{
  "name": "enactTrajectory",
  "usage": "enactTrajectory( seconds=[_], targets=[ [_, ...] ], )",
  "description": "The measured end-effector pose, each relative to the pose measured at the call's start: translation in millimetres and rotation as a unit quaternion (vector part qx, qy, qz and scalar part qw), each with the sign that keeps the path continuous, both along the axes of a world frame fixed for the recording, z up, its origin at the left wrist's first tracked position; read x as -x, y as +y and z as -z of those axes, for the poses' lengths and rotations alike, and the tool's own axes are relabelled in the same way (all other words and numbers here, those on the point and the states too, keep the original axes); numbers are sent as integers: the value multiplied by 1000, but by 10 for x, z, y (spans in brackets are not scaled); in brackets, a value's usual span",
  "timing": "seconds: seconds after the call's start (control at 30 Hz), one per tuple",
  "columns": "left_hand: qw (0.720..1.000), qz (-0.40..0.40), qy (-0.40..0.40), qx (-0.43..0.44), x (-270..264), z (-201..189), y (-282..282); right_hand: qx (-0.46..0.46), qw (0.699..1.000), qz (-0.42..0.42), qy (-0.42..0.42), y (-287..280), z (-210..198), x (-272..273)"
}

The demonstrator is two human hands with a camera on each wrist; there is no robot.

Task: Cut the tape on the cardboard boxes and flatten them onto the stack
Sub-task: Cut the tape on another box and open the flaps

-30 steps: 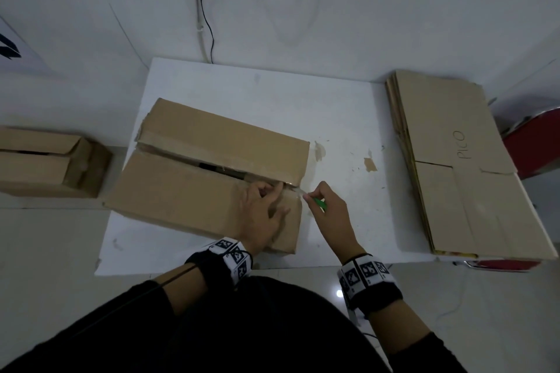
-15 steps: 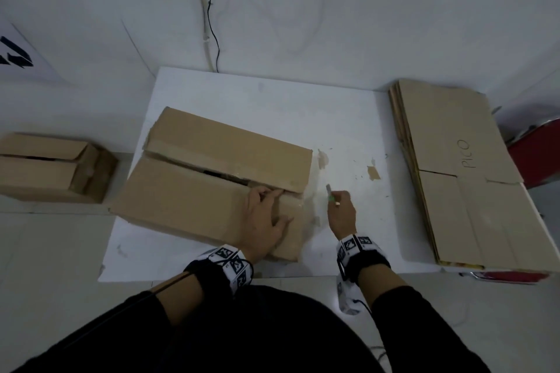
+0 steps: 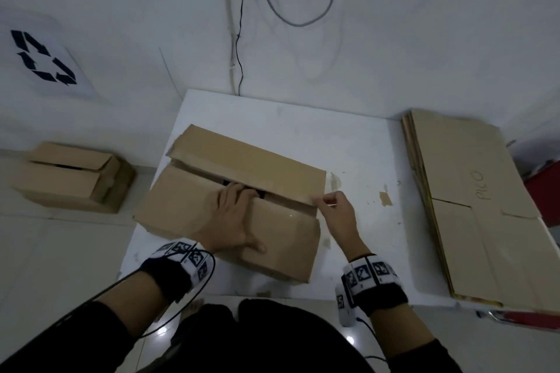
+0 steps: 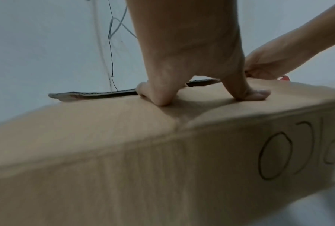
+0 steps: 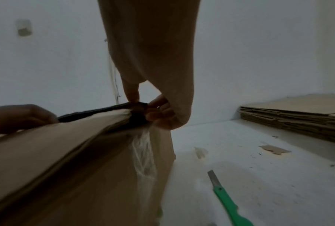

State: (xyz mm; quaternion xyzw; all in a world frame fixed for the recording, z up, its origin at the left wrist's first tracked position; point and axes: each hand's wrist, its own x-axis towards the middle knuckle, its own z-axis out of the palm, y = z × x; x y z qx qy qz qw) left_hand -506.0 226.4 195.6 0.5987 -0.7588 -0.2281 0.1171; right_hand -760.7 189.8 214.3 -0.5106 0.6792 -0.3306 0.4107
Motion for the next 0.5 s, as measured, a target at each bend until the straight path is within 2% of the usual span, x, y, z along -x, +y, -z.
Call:
enactTrajectory(
  seconds=[0.07,0.13,0.27,0.33,0.37,0.43,0.5],
  targets=[
    [997,10,-9,71,33,-71,-44,-46,990,49,-127,-148,-129,33],
    [988,26,-25,147,102,-182,-49,-42,966,99,-235,-330,-244,94],
    [960,25,16,280,106,-464,46,12,949,161,-270,-724,-366,112],
    [947,49,26,316,30,-637,141,35,969,112,-218,-909,-370,32],
    [947,59,26,316,-18,-699,202,43,984,69,-156,-989,-357,-19],
    [966,29,20,256,-105,-743,358,28,1000,0,3,-1131,-274,-117],
    [987,-25,-23,155,-173,-620,517,8,991,-43,127,-1216,-137,-229]
  ],
)
